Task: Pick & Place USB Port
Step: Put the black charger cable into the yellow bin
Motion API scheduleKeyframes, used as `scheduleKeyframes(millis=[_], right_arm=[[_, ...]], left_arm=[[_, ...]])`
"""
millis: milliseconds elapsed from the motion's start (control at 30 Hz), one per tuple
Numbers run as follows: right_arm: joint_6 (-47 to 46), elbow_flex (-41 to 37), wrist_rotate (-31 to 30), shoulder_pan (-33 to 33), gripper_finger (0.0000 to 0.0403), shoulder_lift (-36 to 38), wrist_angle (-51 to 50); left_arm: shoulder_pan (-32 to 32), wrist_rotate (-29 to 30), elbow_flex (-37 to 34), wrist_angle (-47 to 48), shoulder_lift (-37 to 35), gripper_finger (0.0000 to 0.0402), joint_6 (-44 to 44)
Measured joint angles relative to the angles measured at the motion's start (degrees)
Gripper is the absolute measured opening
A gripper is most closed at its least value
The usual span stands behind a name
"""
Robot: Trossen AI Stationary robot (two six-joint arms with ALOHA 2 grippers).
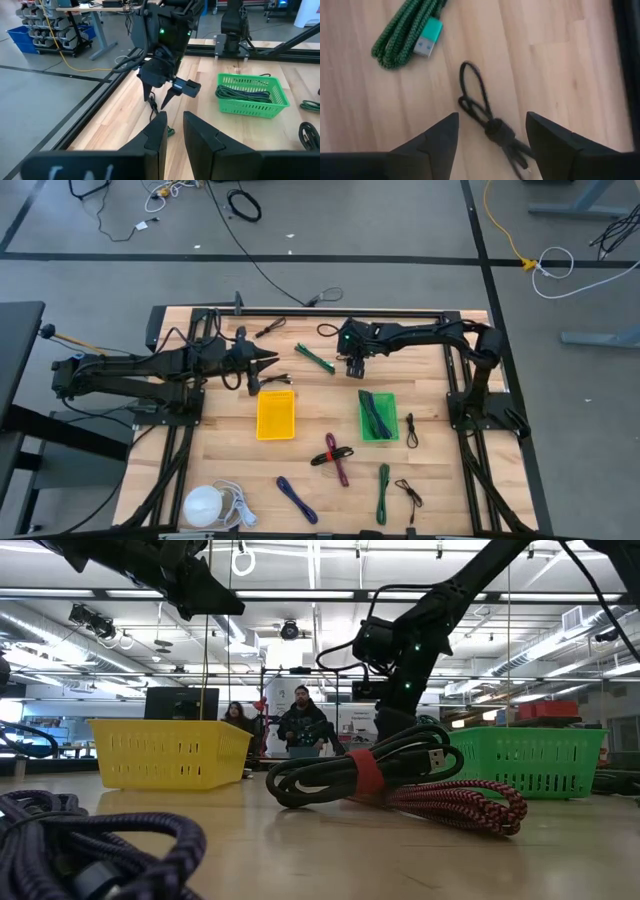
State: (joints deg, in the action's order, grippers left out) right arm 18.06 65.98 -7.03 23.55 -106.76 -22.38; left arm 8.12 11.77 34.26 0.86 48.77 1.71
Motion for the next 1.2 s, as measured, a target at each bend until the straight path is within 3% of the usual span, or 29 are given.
scheduleKeyframes(millis=[600, 700, 900, 1200], right_arm=[[1.9, -1.4, 0.0, -0.2, 0.0223, -3.6, 2.6], [1.3, -1.4, 0.3, -0.1, 0.0182, -3.6, 2.4], [1.3, -1.4, 2.6, -0.2, 0.0019, -3.8, 1.4], [-1.3, -1.1, 1.4, -0.4, 0.0004, -2.0, 0.8]], left_arm=[[0.0, -0.2, 0.0, 0.7, 0.0, 0.0069, -0.1], [0.0, -0.2, 0.0, 0.7, 0.0, 0.0069, -0.1], [0.0, -0.2, 0.0, 0.7, 0.0, 0.0069, -0.1], [0.0, -0.2, 0.0, 0.7, 0.0, 0.0069, -0.9]])
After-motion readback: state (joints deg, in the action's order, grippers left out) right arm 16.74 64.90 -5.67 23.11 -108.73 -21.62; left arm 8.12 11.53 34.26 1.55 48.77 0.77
